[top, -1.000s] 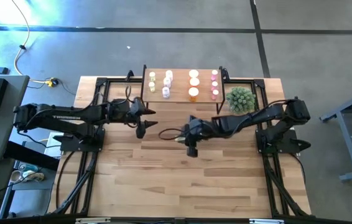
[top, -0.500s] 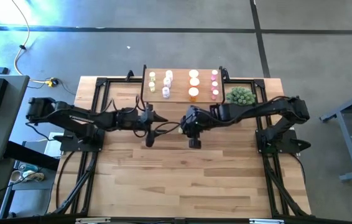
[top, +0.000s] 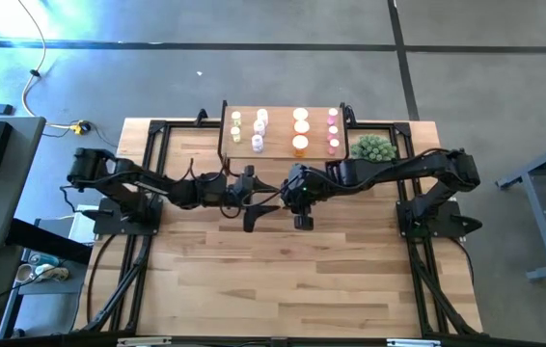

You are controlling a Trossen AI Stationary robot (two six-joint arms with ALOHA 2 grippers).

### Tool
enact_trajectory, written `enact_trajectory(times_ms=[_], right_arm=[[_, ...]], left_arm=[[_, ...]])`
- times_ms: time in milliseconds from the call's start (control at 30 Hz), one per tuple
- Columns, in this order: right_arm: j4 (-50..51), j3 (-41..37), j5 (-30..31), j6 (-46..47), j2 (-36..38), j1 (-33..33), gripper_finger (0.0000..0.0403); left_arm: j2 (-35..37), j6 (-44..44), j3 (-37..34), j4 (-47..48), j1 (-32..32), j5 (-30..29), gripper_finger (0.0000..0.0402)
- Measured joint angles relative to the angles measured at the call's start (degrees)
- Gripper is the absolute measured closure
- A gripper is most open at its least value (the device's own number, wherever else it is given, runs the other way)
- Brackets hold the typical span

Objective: Pick and place medicine bottles onto shelf by color
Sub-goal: Put the yellow pill bottle aligned with the other yellow pill bottle on the shelf

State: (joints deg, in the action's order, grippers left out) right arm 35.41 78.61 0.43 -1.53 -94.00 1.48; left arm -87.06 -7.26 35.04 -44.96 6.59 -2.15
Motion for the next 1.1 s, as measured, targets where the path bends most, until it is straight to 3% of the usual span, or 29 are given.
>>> enact_trajectory(times_ms=[233,467,1100], right_arm=[[0.40,0.00,0.46,0.54,0.00,0.00,0.0308],[0.22,0.00,0.46,1.28,0.00,0.00,0.0308],[-0.05,0.00,-0.47,1.19,0.00,0.00,0.0308]], left_arm=[[-1.56,0.01,3.14,5.58,-0.03,0.00,0.0158],[-1.56,-1.15,3.20,5.10,0.15,0.00,0.0167],[-1.56,-0.05,3.20,4.88,0.15,1.97,0.0301]])
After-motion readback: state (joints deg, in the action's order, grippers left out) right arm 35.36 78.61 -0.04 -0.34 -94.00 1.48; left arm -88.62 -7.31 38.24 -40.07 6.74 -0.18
